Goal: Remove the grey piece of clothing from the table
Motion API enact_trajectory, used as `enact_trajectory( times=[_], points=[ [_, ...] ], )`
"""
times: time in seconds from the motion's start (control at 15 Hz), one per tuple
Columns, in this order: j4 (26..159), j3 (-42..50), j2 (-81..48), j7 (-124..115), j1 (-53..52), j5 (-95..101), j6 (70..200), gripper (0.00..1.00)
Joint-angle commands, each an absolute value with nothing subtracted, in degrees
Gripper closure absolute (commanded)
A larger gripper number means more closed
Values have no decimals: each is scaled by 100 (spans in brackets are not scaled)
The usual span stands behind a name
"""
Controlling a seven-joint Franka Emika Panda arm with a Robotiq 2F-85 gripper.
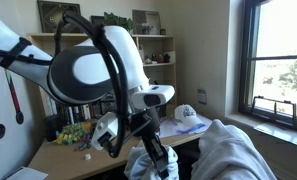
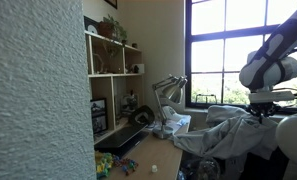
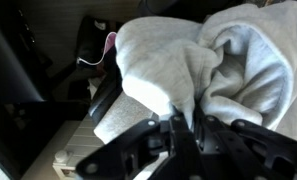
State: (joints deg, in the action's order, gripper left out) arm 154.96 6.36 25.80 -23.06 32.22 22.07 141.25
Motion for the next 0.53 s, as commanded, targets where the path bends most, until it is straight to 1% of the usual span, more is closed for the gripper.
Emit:
enact_trajectory(
  times=[0.0, 0.47],
  points=[
    [15628, 517, 3061, -2930, 3619, 2668, 13964, 93],
    [15627, 466, 3493, -3448, 4181, 2857, 13985, 93]
  ],
)
